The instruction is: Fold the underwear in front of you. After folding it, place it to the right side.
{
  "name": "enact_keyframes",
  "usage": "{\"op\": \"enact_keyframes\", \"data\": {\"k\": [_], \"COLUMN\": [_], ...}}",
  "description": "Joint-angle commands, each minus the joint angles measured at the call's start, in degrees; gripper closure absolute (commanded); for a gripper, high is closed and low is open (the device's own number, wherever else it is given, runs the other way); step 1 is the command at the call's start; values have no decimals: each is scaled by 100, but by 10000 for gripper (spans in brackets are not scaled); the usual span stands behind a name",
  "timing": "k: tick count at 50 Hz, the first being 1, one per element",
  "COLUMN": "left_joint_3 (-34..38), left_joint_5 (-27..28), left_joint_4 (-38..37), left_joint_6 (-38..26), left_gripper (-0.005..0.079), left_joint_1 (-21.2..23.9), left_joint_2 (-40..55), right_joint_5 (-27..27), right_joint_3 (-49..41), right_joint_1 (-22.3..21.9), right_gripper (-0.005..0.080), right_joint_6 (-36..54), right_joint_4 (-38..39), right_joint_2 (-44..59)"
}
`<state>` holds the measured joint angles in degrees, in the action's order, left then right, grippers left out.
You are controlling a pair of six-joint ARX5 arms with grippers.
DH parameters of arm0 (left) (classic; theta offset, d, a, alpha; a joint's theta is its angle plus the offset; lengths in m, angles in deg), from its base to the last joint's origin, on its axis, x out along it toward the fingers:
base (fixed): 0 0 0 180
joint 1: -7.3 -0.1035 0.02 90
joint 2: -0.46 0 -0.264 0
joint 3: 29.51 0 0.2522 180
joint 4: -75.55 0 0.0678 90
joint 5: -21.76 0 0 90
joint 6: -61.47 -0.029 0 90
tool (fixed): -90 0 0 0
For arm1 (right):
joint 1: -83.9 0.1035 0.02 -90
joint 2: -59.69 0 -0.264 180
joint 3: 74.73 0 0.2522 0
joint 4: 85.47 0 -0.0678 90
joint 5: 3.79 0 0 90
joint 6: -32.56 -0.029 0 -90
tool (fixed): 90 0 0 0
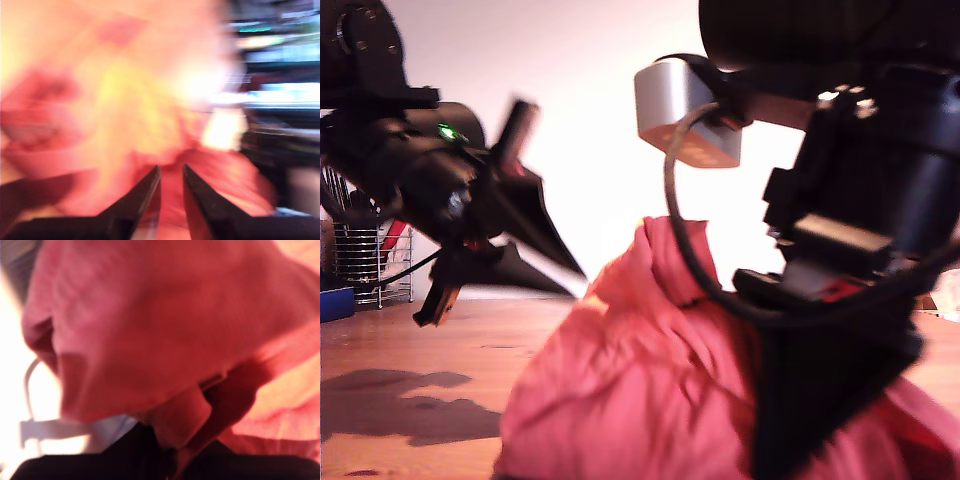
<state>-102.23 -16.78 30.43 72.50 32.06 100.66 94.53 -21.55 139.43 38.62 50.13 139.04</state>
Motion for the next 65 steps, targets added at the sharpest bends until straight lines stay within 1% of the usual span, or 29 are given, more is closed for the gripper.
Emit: {"op": "enact_keyframes", "data": {"k": [1, 6, 10, 15, 20, 24, 33, 38, 42, 54, 60, 65], "left_joint_3": [-46, -46, -46, -39, -39, -39, -39, -39, -39, -39, -39, -39], "left_joint_5": [-162, -529, -796, -1097, -1515, -1709, -1749, -1746, -1749, -1816, -1891, -1963], "left_joint_4": [22, 107, 146, 129, 114, 96, -68, -94, -90, -33, -81, -199], "left_joint_6": [-114, -256, -256, -415, -531, -555, -710, -857, -857, -1003, -1156, -1338], "left_gripper": [629, 629, 629, 630, 630, 630, 632, 632, 632, 632, 632, 632], "left_joint_1": [122, 297, 402, 518, 595, 619, 654, 695, 761, 817, 813, 780], "left_joint_2": [-83, -79, -79, -79, -79, -79, -79, -79, -79, -79, -79, -79], "right_joint_5": [153, 352, 367, 363, 372, 374, 382, 682, 800, 1014, 1408, 1526], "right_joint_3": [227, 629, 966, 1329, 1567, 1639, 1644, 1644, 1644, 1644, 1646, 1661], "right_joint_1": [-11, -15, -22, -33, -144, -297, -658, -850, -992, -1119, -1198, -1303], "right_gripper": [765, 765, 765, 765, 765, 765, 765, 765, 765, 765, 765, 765], "right_joint_6": [9, 72, 219, 387, 463, 599, 796, 920, 920, 1036, 1139, 1244], "right_joint_4": [-114, -442, -713, -951, -1064, -1091, -1145, -1104, -1084, -815, -737, -754], "right_joint_2": [74, 74, 74, 74, 74, 74, 74, 103, 184, 953, 1427, 1705]}}
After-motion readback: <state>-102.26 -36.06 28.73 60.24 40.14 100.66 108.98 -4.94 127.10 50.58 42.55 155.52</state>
